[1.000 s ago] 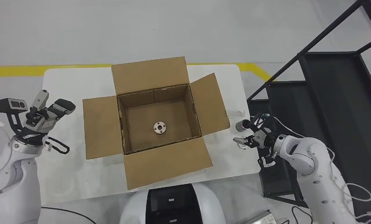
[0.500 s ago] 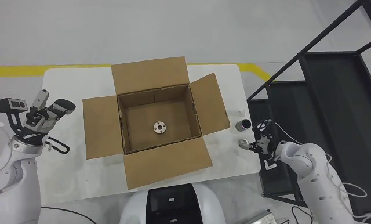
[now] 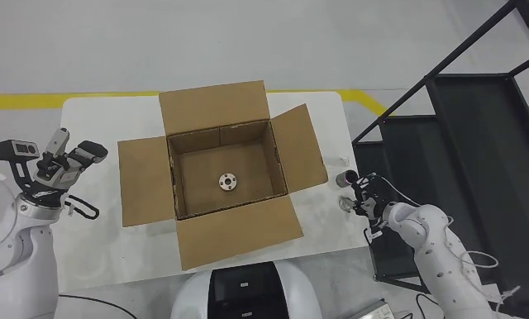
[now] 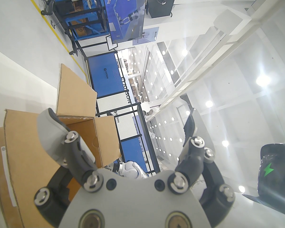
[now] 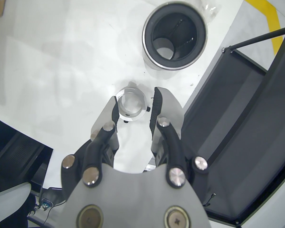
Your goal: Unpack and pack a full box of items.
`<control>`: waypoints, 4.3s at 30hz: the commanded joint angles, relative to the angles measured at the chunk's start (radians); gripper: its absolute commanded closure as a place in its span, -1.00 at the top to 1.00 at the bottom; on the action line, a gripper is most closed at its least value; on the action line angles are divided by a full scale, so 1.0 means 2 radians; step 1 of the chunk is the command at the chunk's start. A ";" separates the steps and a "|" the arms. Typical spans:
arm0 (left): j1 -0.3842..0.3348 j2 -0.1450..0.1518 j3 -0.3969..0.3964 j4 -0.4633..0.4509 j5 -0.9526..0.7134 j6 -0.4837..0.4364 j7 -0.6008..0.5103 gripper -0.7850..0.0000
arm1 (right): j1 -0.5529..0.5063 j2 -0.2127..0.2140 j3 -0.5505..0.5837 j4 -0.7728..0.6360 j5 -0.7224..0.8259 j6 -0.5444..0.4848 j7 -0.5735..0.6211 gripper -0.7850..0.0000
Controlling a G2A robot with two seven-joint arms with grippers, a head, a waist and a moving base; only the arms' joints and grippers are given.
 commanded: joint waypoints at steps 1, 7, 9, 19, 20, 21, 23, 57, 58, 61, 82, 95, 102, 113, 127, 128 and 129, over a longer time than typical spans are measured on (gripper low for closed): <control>0.000 0.000 0.000 0.000 0.000 0.000 0.000 1.00 | 0.003 0.000 -0.003 0.006 -0.005 0.006 -0.003 -0.22; 0.000 0.000 0.000 0.000 0.000 0.000 0.000 1.00 | 0.012 0.000 -0.017 0.022 -0.021 0.017 -0.005 -0.29; 0.000 0.000 0.000 0.000 0.000 0.000 0.000 1.00 | 0.016 -0.001 -0.022 0.027 -0.024 0.021 -0.004 -0.37; 0.000 0.000 0.000 0.000 0.000 0.000 0.000 1.00 | 0.029 -0.002 -0.036 0.046 -0.020 0.029 -0.003 -0.30; 0.000 0.000 0.000 0.000 0.000 0.000 0.000 1.00 | 0.030 -0.002 -0.037 0.047 -0.019 0.029 -0.003 -0.30; 0.000 0.000 0.000 0.000 0.000 0.000 0.000 1.00 | 0.031 -0.002 -0.038 0.048 -0.018 0.028 -0.003 -0.30; 0.000 0.000 0.000 0.000 0.000 0.000 0.000 1.00 | 0.033 -0.002 -0.039 0.050 -0.016 0.029 -0.003 -0.36; 0.000 0.000 0.000 0.000 0.000 0.000 0.000 1.00 | -0.089 0.026 0.096 -0.138 0.176 -0.138 0.015 -1.00; 0.000 0.000 0.000 0.000 0.000 0.000 0.000 1.00 | -0.094 0.027 0.101 -0.151 0.184 -0.137 0.014 -1.00; 0.000 0.000 0.000 0.000 0.000 0.000 0.000 1.00 | -0.103 0.027 0.110 -0.186 0.197 -0.125 0.011 -1.00; 0.000 0.000 0.000 0.000 0.000 0.000 0.000 1.00 | -0.093 0.027 0.080 -0.329 0.219 -0.050 -0.009 -1.00; 0.000 0.000 0.000 0.000 0.000 0.000 0.000 1.00 | -0.093 0.027 0.080 -0.329 0.219 -0.050 -0.009 -1.00; 0.000 0.000 0.000 0.000 0.000 0.000 0.000 1.00 | -0.093 0.027 0.080 -0.329 0.219 -0.050 -0.009 -1.00; 0.000 0.000 0.000 0.000 0.000 0.000 0.000 1.00 | -0.044 0.025 0.019 -0.347 0.190 -0.055 -0.027 -1.00; 0.000 0.000 0.000 0.000 0.000 0.000 0.000 1.00 | 0.157 -0.002 -0.244 -0.287 -0.007 0.056 0.034 -1.00; 0.000 0.000 0.000 0.000 0.000 0.000 0.000 1.00 | 0.164 -0.004 -0.253 -0.282 -0.018 0.067 0.037 -1.00; 0.000 0.000 0.000 0.000 0.000 0.000 0.000 1.00 | 0.170 -0.006 -0.262 -0.279 -0.029 0.076 0.042 -1.00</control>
